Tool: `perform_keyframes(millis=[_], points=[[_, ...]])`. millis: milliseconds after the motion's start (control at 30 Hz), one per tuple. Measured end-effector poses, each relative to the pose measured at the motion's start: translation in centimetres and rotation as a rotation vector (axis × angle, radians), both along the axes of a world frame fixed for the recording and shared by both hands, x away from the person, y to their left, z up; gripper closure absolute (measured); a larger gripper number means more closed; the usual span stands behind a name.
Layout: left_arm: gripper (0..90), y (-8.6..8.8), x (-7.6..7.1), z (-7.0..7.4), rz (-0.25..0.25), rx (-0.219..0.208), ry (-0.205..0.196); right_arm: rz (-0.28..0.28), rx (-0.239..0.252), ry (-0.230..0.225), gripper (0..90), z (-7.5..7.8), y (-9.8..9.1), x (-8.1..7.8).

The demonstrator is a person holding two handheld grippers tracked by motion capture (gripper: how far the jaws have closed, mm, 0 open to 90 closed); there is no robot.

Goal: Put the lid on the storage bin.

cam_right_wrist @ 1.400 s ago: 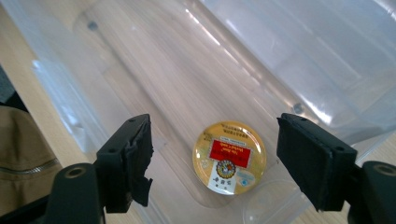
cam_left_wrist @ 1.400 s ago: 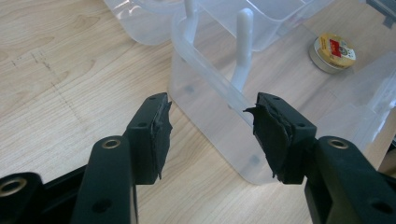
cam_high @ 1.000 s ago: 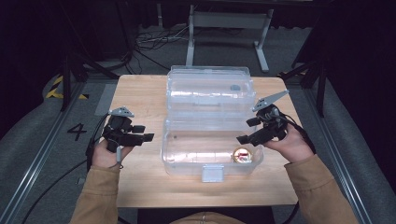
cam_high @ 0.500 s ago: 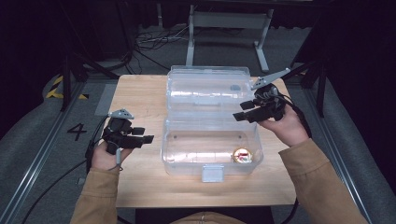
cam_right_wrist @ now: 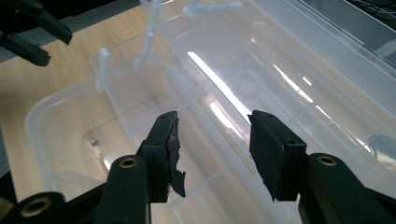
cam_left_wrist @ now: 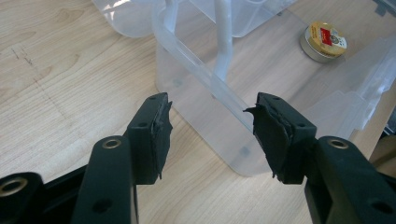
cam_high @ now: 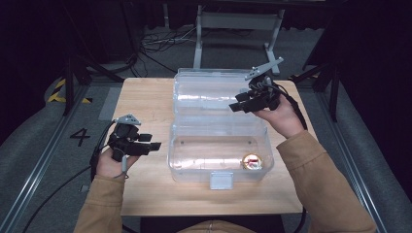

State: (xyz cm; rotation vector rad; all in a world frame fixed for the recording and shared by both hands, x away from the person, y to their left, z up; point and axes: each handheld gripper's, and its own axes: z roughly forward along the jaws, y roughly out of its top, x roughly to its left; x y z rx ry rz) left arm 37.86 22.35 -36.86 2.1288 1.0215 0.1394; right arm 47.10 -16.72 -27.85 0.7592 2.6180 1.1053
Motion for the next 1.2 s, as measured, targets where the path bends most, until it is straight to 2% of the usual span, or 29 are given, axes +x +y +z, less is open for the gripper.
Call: perform_keyframes(millis=[133,200,267,333,433,533,667,800,967,1033,1133,1200], points=[[46.3,-0.2,0.0,-0.1,-0.012,0.004,0.001,-0.013,-0.005,0.014,55.3,-0.6,0.7,0.9],[46.3,-0.4,0.0,-0.1,-0.016,0.005,0.002,-0.018,-0.011,0.034,55.2,-1.0,0.9,1.4],[46.4,-0.6,0.0,-0.1,-0.019,0.007,0.001,0.0,0.007,0.08,57.5,-1.3,1.1,1.8],[46.3,-0.7,-0.1,-0.1,-0.023,0.006,0.002,0.007,0.012,0.089,58.7,-1.4,1.2,2.0],[46.3,-0.7,-0.1,-0.1,-0.024,0.011,0.003,0.022,-0.002,0.082,59.9,-1.6,1.6,1.9],[46.3,-0.7,-0.1,-0.1,-0.026,0.011,0.001,0.033,-0.015,0.023,58.8,-1.3,1.8,1.4],[46.3,-0.8,0.0,-0.1,-0.028,0.014,0.004,0.019,0.022,-0.016,56.2,-0.6,1.6,1.3],[46.3,-0.9,0.0,-0.1,-0.034,0.018,0.001,-0.003,0.021,-0.009,56.1,-0.6,1.5,1.7],[46.3,-1.0,0.0,-0.2,-0.037,0.017,0.005,-0.017,-0.016,0.043,61.7,-1.8,1.7,2.5],[46.3,-1.0,-0.1,-0.1,-0.039,0.019,0.002,-0.018,-0.028,0.042,63.6,-2.1,1.7,2.7],[46.3,-1.1,-0.1,-0.1,-0.042,0.017,0.003,-0.026,-0.043,0.068,66.4,-2.6,1.7,2.9],[46.3,-1.2,-0.1,-0.1,-0.047,0.017,0.0,-0.027,-0.052,0.064,67.9,-2.7,1.8,2.9]])
